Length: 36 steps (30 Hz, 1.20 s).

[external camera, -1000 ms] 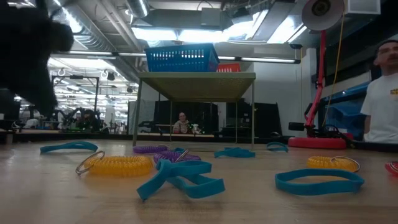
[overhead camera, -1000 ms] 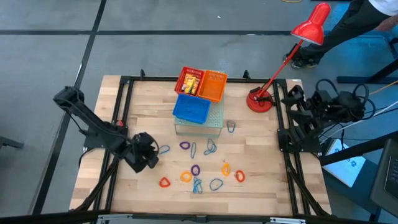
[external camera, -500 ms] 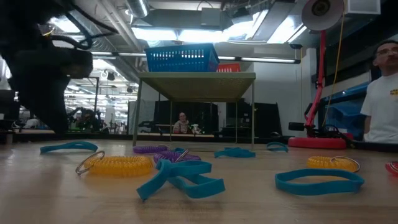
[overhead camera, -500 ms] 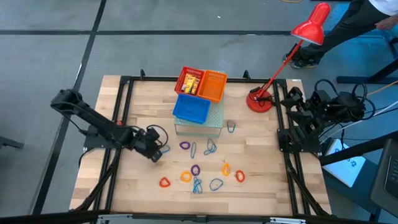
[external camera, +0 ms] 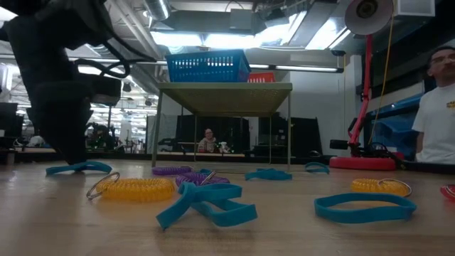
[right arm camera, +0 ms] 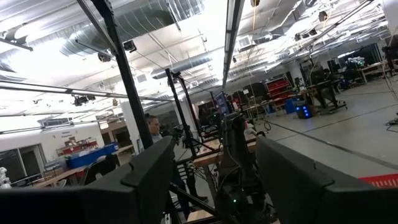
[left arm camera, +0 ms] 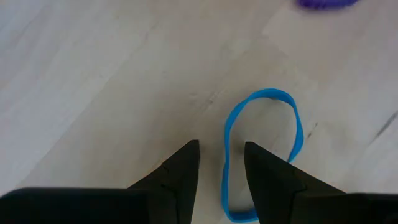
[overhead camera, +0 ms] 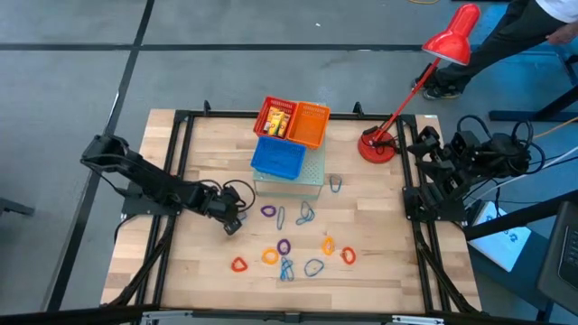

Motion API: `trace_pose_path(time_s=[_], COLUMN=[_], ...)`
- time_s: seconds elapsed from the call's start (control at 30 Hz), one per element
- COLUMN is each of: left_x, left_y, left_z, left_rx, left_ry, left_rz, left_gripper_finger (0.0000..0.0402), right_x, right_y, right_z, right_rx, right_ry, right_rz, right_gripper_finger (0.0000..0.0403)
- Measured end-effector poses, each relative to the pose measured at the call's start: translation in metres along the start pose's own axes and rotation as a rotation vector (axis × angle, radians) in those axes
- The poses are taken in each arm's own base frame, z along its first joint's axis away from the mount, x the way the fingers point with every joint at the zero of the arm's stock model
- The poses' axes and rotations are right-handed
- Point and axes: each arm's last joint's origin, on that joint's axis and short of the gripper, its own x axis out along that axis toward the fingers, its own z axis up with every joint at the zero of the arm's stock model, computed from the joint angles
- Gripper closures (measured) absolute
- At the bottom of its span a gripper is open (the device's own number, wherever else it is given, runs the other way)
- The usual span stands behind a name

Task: Pick & Place Office Desk Supplies
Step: Put the blue rubber band into the blue basket on the shelf

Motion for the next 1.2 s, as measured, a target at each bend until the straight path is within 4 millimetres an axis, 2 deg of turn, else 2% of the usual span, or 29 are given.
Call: trace_pose_path(time_s=[0.2,0.3,0.5,0.7,0.8,0.97,1.2], left_x=[0.003,0.004,0.004,-0.003,-0.012,-0.038,-0.088], left_y=[0.001,0.002,0.001,-0.002,-0.004,-0.006,-0.005], left_z=[-0.001,-0.003,-0.003,0.0,0.004,0.012,0.021], left_rx=[-0.02,0.0,-0.015,-0.065,-0.103,-0.146,-0.224], left_ry=[0.021,0.047,0.054,0.029,-0.007,-0.124,-0.409], left_rz=[0.016,0.02,0.002,-0.067,-0.135,-0.26,-0.471], left_gripper_finger=[0.0281,0.0308,0.0387,0.0398,0.0399,0.04,0.04], right_x=[0.0,0.0,0.0,0.0,0.0,0.0,0.0], right_y=[0.0,0.0,0.0,0.0,-0.001,-0.001,-0.001], right_z=[-0.001,-0.001,-0.001,-0.002,-0.003,-0.003,-0.003], right_rx=[0.016,0.016,0.016,0.013,0.01,0.01,0.012], right_ry=[0.008,0.008,0.008,0.018,0.026,0.03,0.032], right_rz=[-0.002,-0.002,-0.002,-0.004,-0.006,-0.007,-0.007], right_gripper_finger=[0.0172,0.0172,0.0172,0.0172,0.0172,0.0172,0.0172])
